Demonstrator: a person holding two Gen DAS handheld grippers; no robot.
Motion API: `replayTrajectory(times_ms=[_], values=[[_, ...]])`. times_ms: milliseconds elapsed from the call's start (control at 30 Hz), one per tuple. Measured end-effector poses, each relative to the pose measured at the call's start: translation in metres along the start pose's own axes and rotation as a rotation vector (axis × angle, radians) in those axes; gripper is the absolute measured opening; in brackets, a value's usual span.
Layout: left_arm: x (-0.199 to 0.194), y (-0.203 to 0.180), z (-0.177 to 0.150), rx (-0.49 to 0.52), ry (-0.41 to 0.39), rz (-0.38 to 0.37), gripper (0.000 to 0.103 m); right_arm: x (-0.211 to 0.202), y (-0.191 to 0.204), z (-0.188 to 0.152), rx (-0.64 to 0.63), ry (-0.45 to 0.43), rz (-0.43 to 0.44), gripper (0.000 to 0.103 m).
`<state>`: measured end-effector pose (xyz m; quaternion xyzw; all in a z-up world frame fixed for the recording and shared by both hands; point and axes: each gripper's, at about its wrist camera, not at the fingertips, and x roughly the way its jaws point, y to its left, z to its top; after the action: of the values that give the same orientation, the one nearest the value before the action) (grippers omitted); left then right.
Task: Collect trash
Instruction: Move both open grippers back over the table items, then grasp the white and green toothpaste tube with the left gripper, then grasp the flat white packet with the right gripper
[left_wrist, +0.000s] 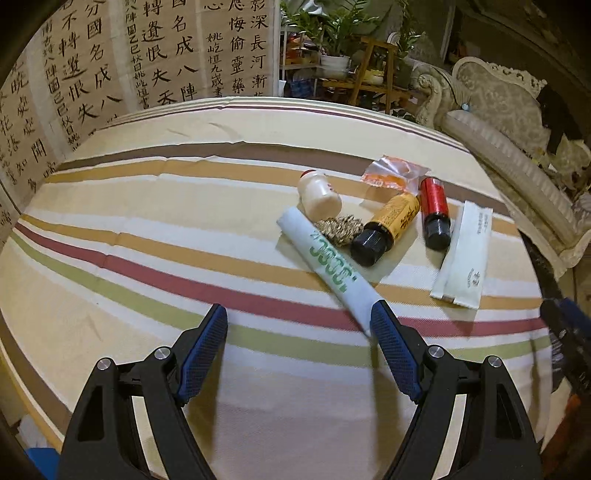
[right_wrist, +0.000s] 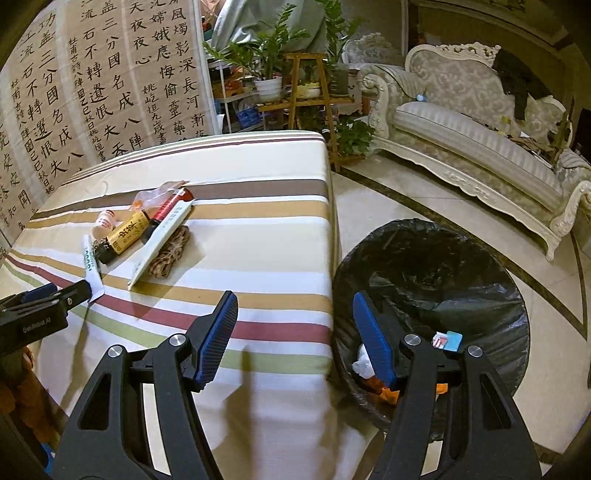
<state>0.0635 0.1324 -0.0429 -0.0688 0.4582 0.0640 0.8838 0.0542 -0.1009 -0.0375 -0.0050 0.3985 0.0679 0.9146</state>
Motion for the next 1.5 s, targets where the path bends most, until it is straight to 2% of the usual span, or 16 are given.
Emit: replayTrajectory(times_ms=[67,233,367,600,900,967,1033,1100,1200,1433,1500], values=[[0.004,-0.002,0.006,-0.009,-0.005,-0.004,0.078,0.001,0.004,0.001,-0.005,0.000,0.002,0.063],[0.015,-0.005,0.019,-0.019,-0.008,0.041,0.079,0.002,0.013,0.002,-0.019,0.004,0.008,0.063],[0.013,0.000,0.018,-0.018,-0.013,0.022,0.079,0.003,0.019,0.002,-0.029,0.008,0.013,0.063],[0.002,0.012,0.004,0.032,-0.034,0.014,0.060,0.004,0.026,0.002,-0.040,0.014,0.025,0.063],[0.005,0.012,0.009,0.054,-0.040,-0.008,0.057,0.005,0.044,0.006,-0.064,0.016,0.050,0.063],[0.005,0.013,0.009,0.062,-0.047,-0.007,0.047,0.005,0.051,0.009,-0.072,0.011,0.058,0.063],[0.004,0.014,0.009,0.079,-0.055,0.001,0.029,0.005,0.058,0.012,-0.079,0.007,0.065,0.063],[0.004,0.019,0.009,0.077,-0.061,0.003,0.021,0.006,0.066,0.015,-0.089,0.007,0.078,0.063],[0.003,0.026,0.008,0.057,-0.066,-0.034,0.021,0.012,0.075,0.021,-0.091,0.011,0.092,0.063],[0.000,0.033,0.007,0.047,-0.071,-0.056,0.020,0.027,0.093,0.029,-0.105,0.022,0.089,0.063],[-0.001,0.034,0.006,0.043,-0.072,-0.063,0.020,0.033,0.096,0.031,-0.110,0.030,0.081,0.058]])
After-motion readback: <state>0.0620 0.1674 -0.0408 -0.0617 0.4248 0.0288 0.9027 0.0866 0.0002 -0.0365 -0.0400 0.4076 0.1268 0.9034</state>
